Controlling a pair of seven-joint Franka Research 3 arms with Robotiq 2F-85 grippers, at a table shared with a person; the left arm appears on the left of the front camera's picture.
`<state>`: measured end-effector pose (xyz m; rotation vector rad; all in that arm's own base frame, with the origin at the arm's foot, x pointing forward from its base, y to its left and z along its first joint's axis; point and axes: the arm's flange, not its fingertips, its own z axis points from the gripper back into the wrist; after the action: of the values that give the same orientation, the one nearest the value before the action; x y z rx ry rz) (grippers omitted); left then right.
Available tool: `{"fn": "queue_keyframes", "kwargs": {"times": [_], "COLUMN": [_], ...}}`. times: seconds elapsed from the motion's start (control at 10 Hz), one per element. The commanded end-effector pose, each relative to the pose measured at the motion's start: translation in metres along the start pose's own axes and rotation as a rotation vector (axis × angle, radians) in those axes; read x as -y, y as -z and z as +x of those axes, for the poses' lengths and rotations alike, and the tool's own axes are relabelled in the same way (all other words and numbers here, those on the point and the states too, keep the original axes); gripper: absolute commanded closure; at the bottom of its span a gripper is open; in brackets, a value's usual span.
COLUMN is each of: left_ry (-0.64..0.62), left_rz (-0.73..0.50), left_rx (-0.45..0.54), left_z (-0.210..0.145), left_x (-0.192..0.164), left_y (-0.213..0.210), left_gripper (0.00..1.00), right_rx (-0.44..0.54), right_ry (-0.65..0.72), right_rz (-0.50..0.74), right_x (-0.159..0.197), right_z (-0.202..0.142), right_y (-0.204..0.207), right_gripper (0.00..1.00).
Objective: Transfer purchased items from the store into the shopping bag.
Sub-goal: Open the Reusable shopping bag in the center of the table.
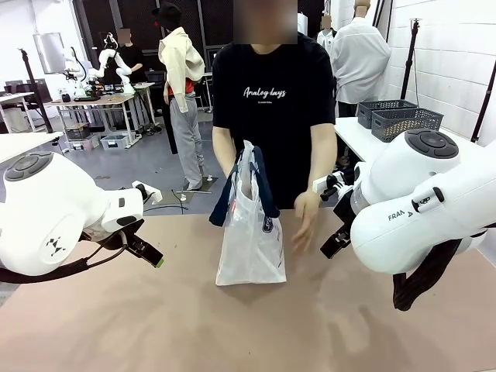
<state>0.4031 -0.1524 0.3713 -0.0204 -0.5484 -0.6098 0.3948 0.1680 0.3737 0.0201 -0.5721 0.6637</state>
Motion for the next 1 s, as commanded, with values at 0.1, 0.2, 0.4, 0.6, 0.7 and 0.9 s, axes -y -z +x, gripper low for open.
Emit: {"fn": "queue_keyframes", "kwargs": {"times": [0.1, 0.2, 0.4, 0.6, 0.7, 0.9], "left_ry": [-0.003, -0.003, -0.003, -0.003, -0.003, -0.003], "left_rz": [0.000, 0.000, 0.000, 0.000, 0.000, 0.000], "left_rx": [0.000, 0.000, 0.000, 0.000, 0.000, 0.000], "left_z": [-0.0004, -0.0004, -0.0004, -0.0004, -0.0004, -0.0004], "left_x": [-0.0014, -0.0014, -0.0014, -0.0014, -0.0014, -0.0014], "left_y": [-0.0001, -0.0001, -0.0001, -0.0001, -0.0001, -0.0001], "left_gripper": [0.00, 0.00, 0.00, 0.00, 0.00, 0.00], "right_rx": [0.000, 0.000, 0.000, 0.000, 0.000, 0.000], "right_ry": [0.000, 0.000, 0.000, 0.000, 0.000, 0.000], "right_rz": [0.000, 0.000, 0.000, 0.000, 0.000, 0.000], "right_x": [0.0001, 0.0001, 0.0001, 0.0001, 0.0001, 0.0001], "right_z": [0.0000, 0.0000, 0.0000, 0.0000, 0.0000, 0.0000], "right_y": [0.0000, 0.0000, 0.0000, 0.0000, 0.0000, 0.0000], "right_gripper": [0.00, 0.00, 0.00, 0.00, 0.00, 0.00]}}
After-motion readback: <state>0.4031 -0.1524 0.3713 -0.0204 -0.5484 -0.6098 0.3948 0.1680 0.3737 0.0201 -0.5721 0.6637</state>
